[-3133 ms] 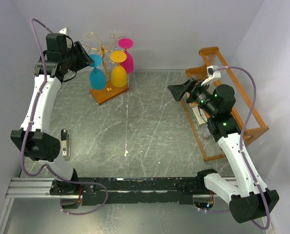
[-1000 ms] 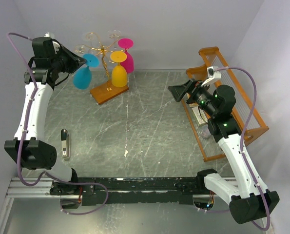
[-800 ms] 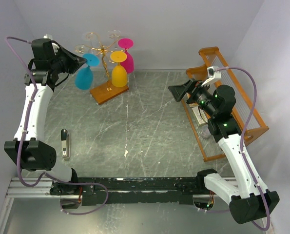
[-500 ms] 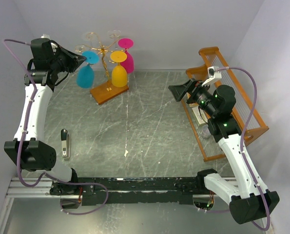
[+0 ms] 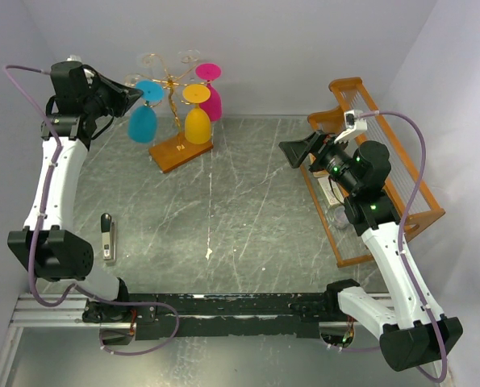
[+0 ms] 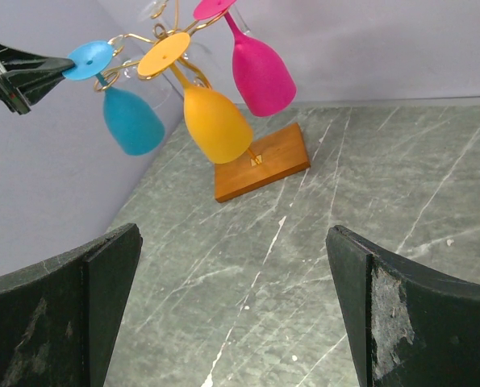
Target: Take the wine glass off the wine glass rack
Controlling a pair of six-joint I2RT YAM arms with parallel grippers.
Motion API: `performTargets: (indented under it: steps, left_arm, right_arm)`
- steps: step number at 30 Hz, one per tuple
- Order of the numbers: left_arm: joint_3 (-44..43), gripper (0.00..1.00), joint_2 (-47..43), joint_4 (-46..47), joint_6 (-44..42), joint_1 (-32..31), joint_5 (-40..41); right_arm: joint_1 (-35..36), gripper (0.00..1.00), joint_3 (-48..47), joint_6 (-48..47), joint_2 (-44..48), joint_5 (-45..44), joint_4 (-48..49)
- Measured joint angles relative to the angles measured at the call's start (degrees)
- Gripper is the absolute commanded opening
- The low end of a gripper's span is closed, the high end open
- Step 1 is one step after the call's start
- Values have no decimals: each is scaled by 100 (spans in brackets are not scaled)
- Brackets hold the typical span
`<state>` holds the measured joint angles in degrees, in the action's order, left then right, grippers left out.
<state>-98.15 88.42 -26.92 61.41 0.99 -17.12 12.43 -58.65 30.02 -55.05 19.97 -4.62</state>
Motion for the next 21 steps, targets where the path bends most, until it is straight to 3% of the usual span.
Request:
performTargets:
  steps: [21]
  left_arm:
    - [-232,7,411,328,55,31,-529]
  right_arm:
    - [0,100,0,0,22,-24,-7]
